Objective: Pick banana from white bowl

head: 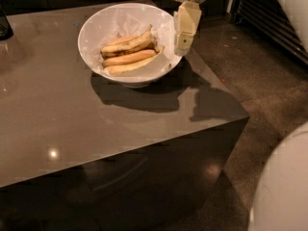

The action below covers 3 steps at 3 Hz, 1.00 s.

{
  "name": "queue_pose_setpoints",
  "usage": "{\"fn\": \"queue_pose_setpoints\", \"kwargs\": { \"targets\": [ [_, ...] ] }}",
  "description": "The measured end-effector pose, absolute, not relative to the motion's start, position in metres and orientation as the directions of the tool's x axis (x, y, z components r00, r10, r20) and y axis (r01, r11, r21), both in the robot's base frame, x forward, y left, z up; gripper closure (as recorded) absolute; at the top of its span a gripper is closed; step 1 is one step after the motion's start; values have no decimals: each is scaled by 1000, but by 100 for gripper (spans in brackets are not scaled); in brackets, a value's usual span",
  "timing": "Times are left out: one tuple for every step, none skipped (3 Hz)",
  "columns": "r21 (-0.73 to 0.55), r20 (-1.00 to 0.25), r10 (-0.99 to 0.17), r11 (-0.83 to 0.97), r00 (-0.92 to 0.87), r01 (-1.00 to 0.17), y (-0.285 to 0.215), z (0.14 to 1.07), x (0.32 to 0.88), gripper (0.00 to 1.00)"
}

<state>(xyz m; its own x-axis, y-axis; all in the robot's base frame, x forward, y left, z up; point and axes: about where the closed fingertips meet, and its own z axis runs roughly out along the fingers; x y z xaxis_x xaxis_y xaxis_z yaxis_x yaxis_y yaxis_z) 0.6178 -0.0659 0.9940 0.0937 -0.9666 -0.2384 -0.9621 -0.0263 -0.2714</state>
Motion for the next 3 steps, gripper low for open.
{"fn": "queue_pose_setpoints", "kwargs": {
  "targets": [
    [-269, -245, -962, -55, 123, -962, -50, 995, 626, 0],
    [-262, -271, -952, -69, 142, -963, -42, 995, 633, 19],
    [-257, -294, -944, -76, 153, -963, -37, 994, 639, 29]
  ]
}}
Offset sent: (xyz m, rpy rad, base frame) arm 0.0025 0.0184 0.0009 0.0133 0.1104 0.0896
